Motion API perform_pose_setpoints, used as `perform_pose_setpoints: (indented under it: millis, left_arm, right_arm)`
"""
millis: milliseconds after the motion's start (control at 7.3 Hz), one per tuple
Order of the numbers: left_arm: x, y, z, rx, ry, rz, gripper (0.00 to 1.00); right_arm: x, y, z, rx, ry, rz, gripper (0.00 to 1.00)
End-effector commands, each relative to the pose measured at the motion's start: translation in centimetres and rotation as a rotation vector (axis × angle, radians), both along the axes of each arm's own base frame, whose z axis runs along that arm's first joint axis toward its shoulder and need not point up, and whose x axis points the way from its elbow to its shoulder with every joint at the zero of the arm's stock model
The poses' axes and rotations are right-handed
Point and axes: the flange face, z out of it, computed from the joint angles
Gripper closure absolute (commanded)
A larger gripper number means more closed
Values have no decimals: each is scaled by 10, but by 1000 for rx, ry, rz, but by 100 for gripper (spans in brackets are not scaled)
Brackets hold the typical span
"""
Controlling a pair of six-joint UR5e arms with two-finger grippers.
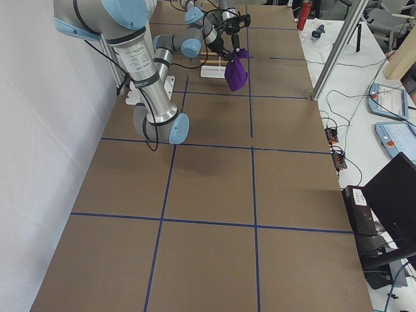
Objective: Hang towel on rack
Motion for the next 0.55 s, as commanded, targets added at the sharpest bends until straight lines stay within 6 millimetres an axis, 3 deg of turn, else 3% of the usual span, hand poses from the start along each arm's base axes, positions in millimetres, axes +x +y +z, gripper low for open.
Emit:
perform_pose_setpoints:
  millis: [0, 137, 411]
  left_arm:
    - [-2, -1, 0, 2, 2, -3, 100]
    - [-6, -4, -1, 3, 3, -7, 100]
    - [-23, -6, -5, 13, 8, 32, 100]
  right_arm:
    - [22, 11, 10, -14, 49, -12, 0]
    - [39, 20, 6, -9, 82, -27, 0]
    - [93, 38, 35, 25, 140, -90, 0]
